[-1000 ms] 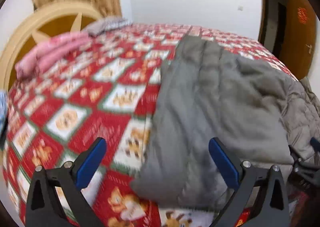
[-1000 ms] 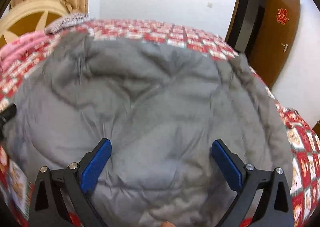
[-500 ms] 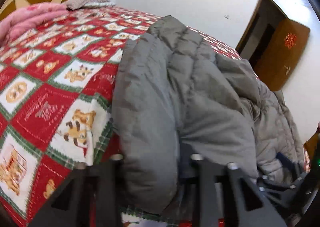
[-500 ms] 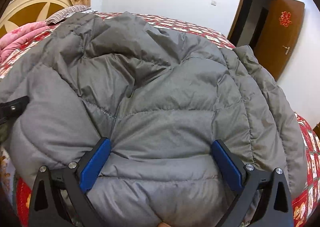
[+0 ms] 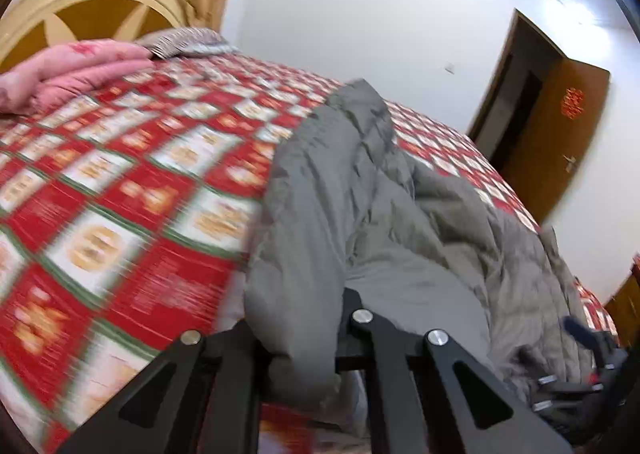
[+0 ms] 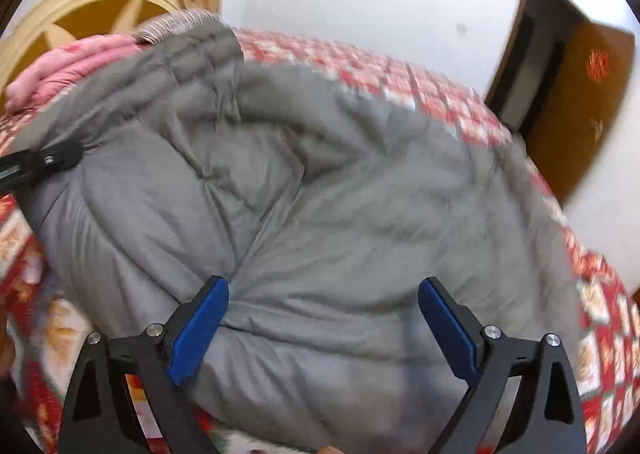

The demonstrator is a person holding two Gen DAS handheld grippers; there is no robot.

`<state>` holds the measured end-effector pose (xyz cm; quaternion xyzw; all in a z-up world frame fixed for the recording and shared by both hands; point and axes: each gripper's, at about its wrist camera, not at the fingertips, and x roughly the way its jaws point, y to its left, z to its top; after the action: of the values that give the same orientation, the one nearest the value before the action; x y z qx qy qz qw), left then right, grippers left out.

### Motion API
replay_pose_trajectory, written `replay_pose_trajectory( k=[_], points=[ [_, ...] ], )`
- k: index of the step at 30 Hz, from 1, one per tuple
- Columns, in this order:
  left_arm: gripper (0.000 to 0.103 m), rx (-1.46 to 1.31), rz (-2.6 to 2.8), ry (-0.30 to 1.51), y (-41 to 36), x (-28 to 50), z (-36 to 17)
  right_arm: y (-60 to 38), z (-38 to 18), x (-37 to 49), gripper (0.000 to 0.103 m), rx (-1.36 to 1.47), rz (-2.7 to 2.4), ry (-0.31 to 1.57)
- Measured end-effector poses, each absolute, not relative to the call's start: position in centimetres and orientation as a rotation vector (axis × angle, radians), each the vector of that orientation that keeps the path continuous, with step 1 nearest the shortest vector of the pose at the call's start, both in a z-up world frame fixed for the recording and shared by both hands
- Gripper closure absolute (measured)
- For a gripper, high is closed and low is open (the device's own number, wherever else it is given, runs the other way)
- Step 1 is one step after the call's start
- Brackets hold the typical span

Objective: Fold large clothes

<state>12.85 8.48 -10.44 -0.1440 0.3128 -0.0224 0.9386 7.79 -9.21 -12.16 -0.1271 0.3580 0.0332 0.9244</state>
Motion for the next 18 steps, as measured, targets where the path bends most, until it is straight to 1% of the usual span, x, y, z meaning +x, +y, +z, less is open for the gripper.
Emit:
replay_pose_trajectory(
  k=[2, 3, 6, 7, 10, 13, 16, 18],
  points=[
    [0.095, -0.257, -0.004, 0.606, 10.2, 12.4, -9.1, -9.9, -10.0, 7.0, 0.007, -0.215, 0.051, 0.667],
    [0.096, -0.220, 0.015, 0.579, 10.7, 12.1, -8.1, -10.4, -9.7, 7.1, 0.007, -0.199, 0.038, 0.667],
    [0.096, -0.105, 0.019, 0.502, 10.3, 11.2, -5.5, -12.4, -10.6, 8.2, 0.008, -0.183, -0.044, 0.744],
    [0.096, -0.069, -0.007, 0.475, 9.5, 10.9, -4.6, -13.0, -11.3, 8.3, 0.010, -0.176, -0.058, 0.763],
    [0.096, 0.072, -0.106, 0.393, 5.2, 9.3, -2.2, -14.5, -12.4, 8.2, 0.010, -0.140, -0.082, 0.774],
    [0.096, 0.192, -0.233, 0.324, 0.0, 7.4, -0.5, -15.5, -12.4, 7.0, 0.010, -0.094, -0.089, 0.762],
    [0.096, 0.262, -0.340, 0.275, -3.8, 6.5, 0.2, -17.3, -11.3, 6.1, 0.010, -0.054, -0.134, 0.728],
    [0.096, 0.318, -0.419, 0.256, -6.7, 5.4, -0.3, -18.2, -10.9, 5.0, 0.010, -0.033, -0.162, 0.711]
  ],
)
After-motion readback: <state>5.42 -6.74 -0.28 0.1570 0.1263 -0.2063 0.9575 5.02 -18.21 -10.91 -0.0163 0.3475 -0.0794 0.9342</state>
